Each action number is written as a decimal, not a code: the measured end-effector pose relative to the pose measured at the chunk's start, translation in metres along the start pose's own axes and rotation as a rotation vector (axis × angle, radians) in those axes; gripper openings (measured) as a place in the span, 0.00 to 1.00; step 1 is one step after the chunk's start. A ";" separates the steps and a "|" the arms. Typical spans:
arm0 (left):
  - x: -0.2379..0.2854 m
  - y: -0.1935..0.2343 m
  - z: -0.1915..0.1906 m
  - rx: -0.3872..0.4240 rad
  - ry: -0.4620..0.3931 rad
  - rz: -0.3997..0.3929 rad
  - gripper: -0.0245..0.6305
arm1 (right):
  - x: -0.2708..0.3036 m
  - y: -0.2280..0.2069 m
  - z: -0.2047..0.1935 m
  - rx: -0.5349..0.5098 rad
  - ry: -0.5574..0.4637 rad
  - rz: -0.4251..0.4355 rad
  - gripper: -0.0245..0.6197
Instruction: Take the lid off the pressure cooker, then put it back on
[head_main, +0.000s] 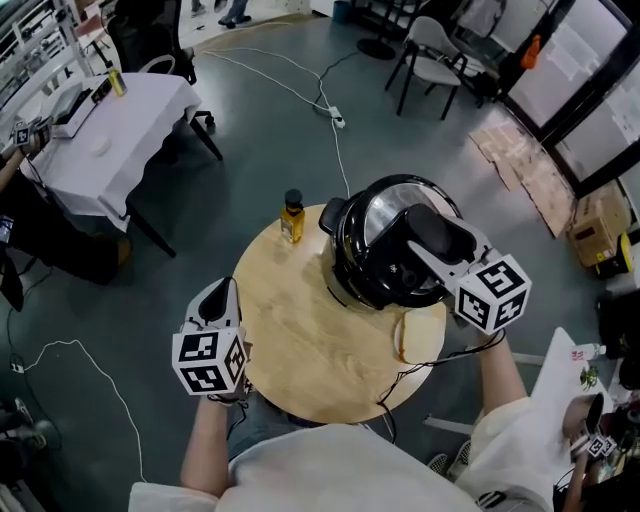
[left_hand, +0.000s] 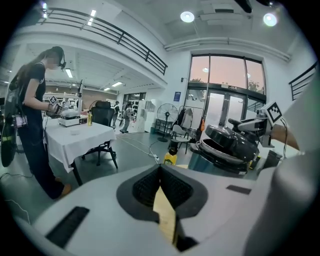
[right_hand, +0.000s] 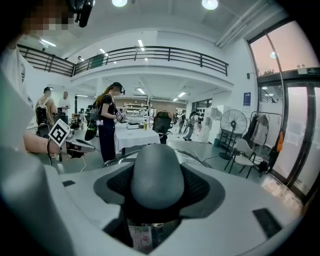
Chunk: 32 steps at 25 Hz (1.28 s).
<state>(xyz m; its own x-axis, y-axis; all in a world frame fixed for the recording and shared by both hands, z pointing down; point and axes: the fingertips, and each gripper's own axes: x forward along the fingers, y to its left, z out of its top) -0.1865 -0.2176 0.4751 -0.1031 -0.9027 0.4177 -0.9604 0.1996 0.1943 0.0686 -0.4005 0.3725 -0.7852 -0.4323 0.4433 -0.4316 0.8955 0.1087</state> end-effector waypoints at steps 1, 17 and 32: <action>0.001 0.001 -0.001 0.001 0.001 0.000 0.02 | 0.003 0.000 -0.001 0.002 0.000 0.002 0.48; 0.015 -0.003 -0.009 -0.006 0.030 -0.001 0.02 | 0.023 -0.006 -0.014 0.035 0.017 0.045 0.48; 0.024 -0.005 -0.012 0.004 0.052 -0.013 0.02 | 0.030 -0.006 -0.022 0.054 0.027 0.060 0.48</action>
<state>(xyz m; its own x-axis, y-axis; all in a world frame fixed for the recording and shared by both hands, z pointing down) -0.1816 -0.2360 0.4947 -0.0773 -0.8841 0.4609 -0.9625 0.1867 0.1967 0.0574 -0.4163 0.4050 -0.7988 -0.3739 0.4713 -0.4076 0.9126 0.0332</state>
